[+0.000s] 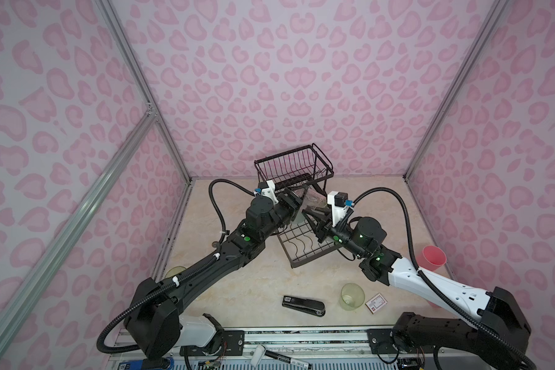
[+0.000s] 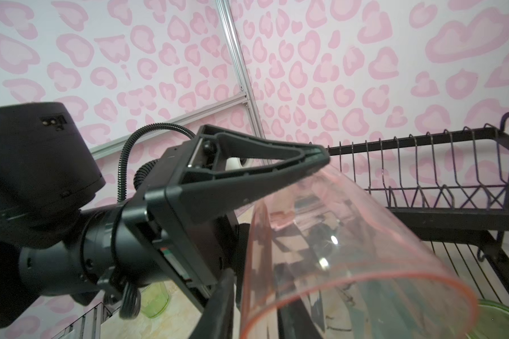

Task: Load cups into a dish rack
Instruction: Pick up the cup from the middle-right of the table, then place the cup upside down at the dish rack.

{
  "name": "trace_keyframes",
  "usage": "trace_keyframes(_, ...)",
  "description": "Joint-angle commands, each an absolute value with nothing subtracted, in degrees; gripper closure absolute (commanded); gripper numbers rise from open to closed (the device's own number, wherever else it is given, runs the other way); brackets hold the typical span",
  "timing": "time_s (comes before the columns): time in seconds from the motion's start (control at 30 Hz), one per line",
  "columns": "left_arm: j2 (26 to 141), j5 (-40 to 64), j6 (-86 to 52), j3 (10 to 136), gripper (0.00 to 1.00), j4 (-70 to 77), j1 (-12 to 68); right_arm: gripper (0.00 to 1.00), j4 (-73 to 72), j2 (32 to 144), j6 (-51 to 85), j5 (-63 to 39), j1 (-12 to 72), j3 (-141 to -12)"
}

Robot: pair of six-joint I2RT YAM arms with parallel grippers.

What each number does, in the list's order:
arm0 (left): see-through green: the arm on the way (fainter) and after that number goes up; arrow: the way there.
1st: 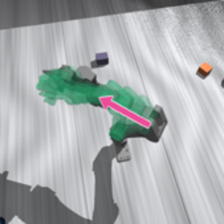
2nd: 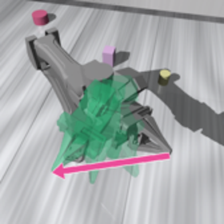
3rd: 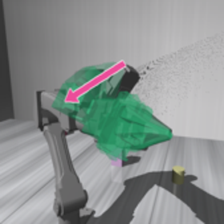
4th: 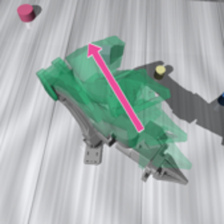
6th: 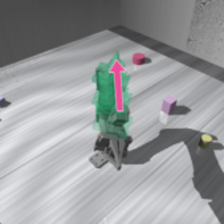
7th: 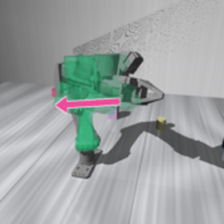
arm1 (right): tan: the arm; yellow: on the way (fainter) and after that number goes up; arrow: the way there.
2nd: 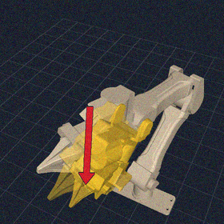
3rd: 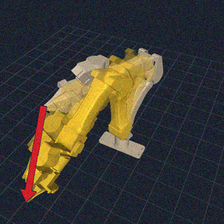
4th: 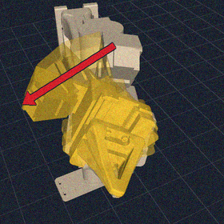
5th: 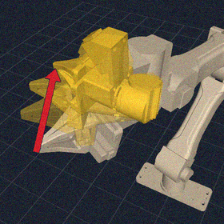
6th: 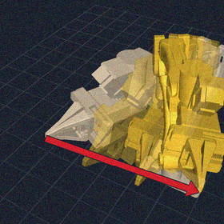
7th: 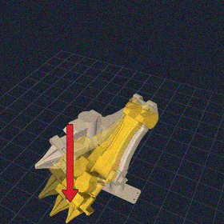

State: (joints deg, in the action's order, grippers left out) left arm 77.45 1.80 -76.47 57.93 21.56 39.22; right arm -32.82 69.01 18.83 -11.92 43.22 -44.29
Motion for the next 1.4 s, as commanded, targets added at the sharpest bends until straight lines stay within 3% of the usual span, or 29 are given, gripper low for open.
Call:
trace_keyframes(0.0,75.9,-1.7,-72.0,57.0,0.38,21.3,38.7,0.72,-30.4,67.7,20.1,-10.5,42.5,-43.0)
trace_keyframes(0.2,76.0,-4.8,-66.3,56.1,0.39,20.4,38.6,0.7,-27.8,65.1,22.4,-8.9,40.5,-40.8)
trace_keyframes(0.7,77.0,-17.1,-45.0,52.2,0.41,23.1,44.0,0.69,-2.4,55.7,29.9,-3.9,28.7,-41.7)
trace_keyframes(0.97,81.2,-25.9,-27.3,49.6,0.41,29.8,50.4,0.69,4.3,53.7,33.8,-9.4,16.7,-42.1)
trace_keyframes(1.37,91.3,-29.8,-16.6,48.5,0.42,37.8,53.5,0.69,2.7,51.4,34.4,-14.1,10.9,-38.6)
